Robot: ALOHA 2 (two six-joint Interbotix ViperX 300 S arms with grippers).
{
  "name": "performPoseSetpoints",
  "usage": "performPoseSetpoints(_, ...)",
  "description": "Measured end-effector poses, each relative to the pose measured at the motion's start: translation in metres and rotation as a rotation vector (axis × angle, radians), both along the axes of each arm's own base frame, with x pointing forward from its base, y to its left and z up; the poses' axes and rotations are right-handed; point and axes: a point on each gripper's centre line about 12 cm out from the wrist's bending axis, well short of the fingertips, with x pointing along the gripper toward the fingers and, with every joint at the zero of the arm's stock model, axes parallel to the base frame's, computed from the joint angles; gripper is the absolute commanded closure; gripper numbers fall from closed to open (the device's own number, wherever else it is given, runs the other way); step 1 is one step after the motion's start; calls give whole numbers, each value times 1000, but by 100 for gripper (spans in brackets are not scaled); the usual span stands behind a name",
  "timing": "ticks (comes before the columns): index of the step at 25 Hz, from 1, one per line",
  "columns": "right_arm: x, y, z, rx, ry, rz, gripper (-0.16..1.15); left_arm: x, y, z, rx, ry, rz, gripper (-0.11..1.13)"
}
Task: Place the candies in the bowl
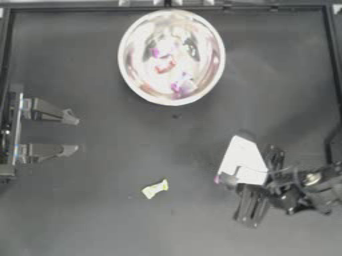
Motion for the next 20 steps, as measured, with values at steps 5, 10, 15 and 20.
performPoseSetpoints(5, -2, -51, 34, -90, -129, -19, 67, 0, 0, -1, 0, 3, 0, 14)
performPoseSetpoints(10, 0, -107, 45, -137, -195, -27, 67, 0, 0, -1, -2, 3, 0, 14)
performPoseSetpoints(15, 3, -161, 42, -180, -188, -32, 67, 1, 0, -2, -2, 9, 0, 14)
performPoseSetpoints(20, 22, -210, 37, -220, -133, -4, 67, 5, 0, -8, -12, 36, 2, 15)
